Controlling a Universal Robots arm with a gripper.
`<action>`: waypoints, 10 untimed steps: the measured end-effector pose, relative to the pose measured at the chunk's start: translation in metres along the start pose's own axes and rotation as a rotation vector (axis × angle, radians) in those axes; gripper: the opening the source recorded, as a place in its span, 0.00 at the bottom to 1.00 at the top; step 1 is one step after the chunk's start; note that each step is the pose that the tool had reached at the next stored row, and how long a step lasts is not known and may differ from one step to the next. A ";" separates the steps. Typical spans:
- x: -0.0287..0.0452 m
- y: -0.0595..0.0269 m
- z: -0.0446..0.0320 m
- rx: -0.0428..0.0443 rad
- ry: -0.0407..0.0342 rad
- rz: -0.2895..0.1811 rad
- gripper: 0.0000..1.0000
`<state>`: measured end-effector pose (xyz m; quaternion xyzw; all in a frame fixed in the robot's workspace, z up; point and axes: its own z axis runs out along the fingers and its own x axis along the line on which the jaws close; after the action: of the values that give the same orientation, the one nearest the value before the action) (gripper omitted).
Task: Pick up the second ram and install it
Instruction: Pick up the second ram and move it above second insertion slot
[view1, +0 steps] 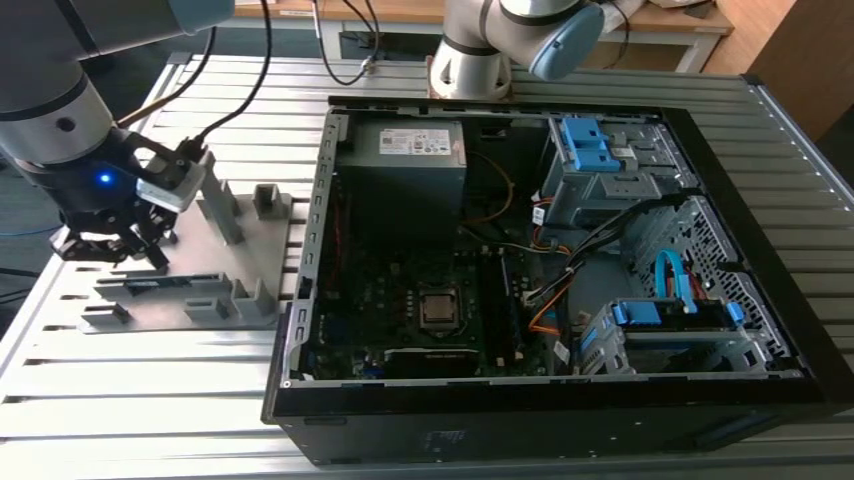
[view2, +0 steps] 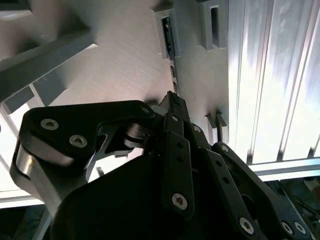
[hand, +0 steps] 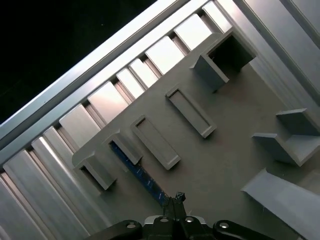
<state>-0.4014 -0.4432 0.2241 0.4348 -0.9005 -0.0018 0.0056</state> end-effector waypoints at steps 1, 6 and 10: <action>0.0000 0.0000 0.0000 0.0001 0.0001 -0.010 0.10; 0.0000 0.0000 0.0000 0.0006 0.0005 -0.060 0.10; 0.0000 0.0000 0.0000 0.0010 0.0009 -0.111 0.10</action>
<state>-0.4014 -0.4432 0.2241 0.4841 -0.8750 -0.0014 0.0056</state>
